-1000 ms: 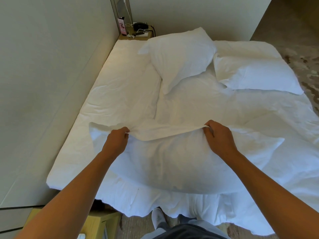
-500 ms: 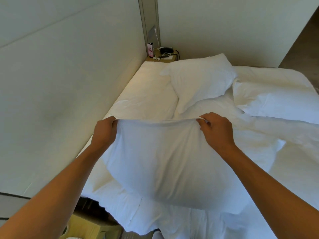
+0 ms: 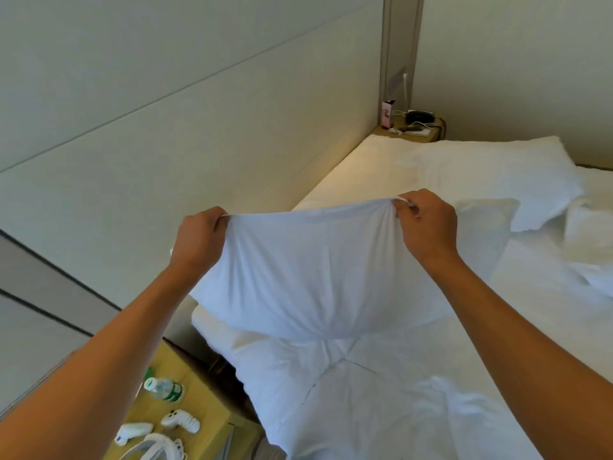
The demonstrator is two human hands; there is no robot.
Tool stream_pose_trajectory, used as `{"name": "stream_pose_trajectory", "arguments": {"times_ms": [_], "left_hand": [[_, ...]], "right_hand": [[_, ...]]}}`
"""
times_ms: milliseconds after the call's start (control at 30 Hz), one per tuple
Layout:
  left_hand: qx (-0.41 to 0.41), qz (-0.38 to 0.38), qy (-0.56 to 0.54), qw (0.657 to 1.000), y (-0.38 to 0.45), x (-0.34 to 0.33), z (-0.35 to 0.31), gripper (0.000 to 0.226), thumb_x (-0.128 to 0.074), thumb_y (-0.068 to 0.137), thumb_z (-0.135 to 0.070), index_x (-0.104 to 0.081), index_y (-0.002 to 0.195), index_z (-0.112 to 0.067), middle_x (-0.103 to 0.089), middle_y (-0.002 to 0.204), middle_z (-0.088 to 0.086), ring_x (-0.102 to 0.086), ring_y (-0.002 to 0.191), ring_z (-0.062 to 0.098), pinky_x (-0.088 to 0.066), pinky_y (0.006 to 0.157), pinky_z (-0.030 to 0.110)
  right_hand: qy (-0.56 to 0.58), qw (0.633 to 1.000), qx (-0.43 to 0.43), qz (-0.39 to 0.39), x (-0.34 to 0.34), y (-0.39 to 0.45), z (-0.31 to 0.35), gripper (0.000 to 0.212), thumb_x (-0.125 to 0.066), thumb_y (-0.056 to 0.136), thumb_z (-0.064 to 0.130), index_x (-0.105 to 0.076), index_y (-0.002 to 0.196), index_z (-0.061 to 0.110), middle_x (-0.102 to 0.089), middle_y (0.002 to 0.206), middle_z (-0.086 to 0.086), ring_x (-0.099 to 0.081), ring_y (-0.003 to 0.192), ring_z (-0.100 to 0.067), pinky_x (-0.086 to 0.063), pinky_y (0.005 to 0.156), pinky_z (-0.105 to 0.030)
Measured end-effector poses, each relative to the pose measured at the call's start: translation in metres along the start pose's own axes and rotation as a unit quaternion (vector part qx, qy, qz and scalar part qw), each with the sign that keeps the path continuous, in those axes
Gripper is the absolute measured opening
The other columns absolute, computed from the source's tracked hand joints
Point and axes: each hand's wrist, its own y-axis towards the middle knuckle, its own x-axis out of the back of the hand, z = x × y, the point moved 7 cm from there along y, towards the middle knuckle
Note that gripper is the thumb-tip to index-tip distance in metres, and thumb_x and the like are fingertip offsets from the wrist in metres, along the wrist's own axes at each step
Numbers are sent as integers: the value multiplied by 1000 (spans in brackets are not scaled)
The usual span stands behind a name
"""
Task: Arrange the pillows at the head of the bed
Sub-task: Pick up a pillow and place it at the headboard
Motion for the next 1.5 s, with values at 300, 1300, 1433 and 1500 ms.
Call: {"name": "stream_pose_trajectory", "arguments": {"times_ms": [300,1300,1433,1500], "left_hand": [[52,69,-31,996,-1,-76,116,26,-47,104,-19,-68,91,-10,-69,79,8,-64,75,32,-55,68,44],[61,216,-129,966,74,-204,205,27,-46,107,-26,-71,109,-15,-71,93,8,-65,82,30,-55,79,41],[79,207,-98,970,66,-194,196,28,-46,107,-27,-70,111,-14,-72,95,12,-67,83,33,-57,82,47],[84,205,-79,972,65,-191,190,29,-44,108,-26,-69,113,-13,-73,95,12,-67,81,32,-57,81,45]], "right_hand": [[-133,985,-37,102,-130,-23,-13,33,-56,108,33,-78,112,10,-77,110,-12,-72,97,-35,-53,92,-41],[-239,951,-126,148,-236,-3,-80,25,-63,103,27,-75,114,9,-64,125,-10,-69,101,-37,-56,86,-41],[-208,959,-102,165,-239,2,-97,24,-63,103,26,-75,114,8,-63,125,-10,-70,101,-36,-56,85,-40],[-194,963,-87,167,-240,5,-102,23,-63,103,25,-75,112,8,-64,123,-10,-69,99,-35,-56,83,-39]]}}
